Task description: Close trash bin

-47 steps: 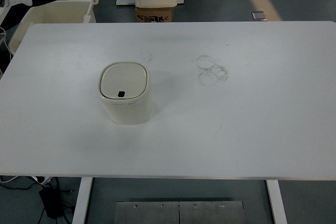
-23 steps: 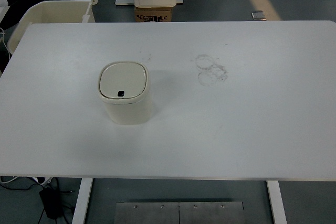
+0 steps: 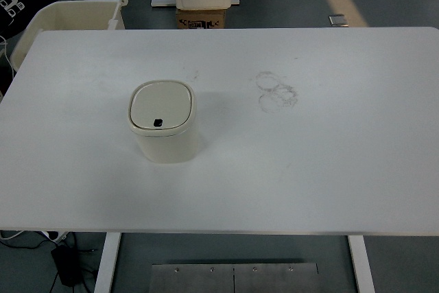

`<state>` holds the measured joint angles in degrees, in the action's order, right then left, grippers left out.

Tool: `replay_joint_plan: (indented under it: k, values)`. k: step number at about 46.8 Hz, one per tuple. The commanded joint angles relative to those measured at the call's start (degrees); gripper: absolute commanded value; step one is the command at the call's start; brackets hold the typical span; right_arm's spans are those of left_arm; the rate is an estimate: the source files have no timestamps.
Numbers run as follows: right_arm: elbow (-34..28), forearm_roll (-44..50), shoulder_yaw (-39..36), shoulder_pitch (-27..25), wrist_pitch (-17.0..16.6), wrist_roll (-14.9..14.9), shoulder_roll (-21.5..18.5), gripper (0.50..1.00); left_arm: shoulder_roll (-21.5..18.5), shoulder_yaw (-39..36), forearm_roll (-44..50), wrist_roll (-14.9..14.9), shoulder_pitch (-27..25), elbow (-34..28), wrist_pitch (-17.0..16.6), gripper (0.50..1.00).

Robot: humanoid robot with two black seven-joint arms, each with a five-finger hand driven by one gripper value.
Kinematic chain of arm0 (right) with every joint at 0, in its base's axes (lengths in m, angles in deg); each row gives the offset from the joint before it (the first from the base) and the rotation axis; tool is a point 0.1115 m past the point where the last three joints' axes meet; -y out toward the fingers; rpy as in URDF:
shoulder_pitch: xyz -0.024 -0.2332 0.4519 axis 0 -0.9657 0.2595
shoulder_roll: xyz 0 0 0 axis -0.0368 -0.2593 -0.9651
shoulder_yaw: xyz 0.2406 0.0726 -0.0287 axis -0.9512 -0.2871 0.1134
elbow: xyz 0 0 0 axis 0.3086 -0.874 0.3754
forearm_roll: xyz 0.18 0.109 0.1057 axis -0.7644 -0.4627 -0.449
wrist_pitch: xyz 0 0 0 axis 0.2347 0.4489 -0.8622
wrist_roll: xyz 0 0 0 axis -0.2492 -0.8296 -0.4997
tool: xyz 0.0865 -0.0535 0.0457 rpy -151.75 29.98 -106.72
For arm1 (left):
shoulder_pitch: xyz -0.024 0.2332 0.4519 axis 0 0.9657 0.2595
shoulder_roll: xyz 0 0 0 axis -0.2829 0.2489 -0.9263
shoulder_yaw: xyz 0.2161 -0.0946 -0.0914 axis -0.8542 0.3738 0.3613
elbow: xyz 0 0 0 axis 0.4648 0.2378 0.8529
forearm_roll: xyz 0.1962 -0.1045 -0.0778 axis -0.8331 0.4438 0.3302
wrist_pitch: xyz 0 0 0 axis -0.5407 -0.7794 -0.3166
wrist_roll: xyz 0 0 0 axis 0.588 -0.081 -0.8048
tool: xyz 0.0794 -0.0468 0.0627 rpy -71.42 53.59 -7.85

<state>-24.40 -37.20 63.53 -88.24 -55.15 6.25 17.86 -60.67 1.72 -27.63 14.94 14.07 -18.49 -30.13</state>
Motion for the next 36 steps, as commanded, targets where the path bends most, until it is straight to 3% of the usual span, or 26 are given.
replay_joint_plan:
  k: [1, 21, 29, 36]
  values:
    - [0.0, 0.0, 0.0, 0.0, 0.0, 0.0, 0.0, 0.991, 0.1, 2.7, 0.6, 0.0, 1.6, 0.2, 0.1, 1.000]
    - [0.0, -0.1, 0.0, 0.0, 0.0, 0.1, 0.0, 0.991, 0.3, 8.2, 1.3, -0.2, 8.2, 0.2, 0.8, 1.000]
    - [0.0, -0.1, 0.0, -0.1, 0.0, 0.2, 0.0, 0.991, 0.3, 8.6, 1.2, -3.2, 10.8, 0.2, 0.9, 1.000]
    - [0.0, -0.1, 0.0, -0.1, 0.0, 0.7, 0.0, 0.991, 0.4, 8.6, 1.2, -3.4, 11.3, 0.2, 0.9, 1.000]
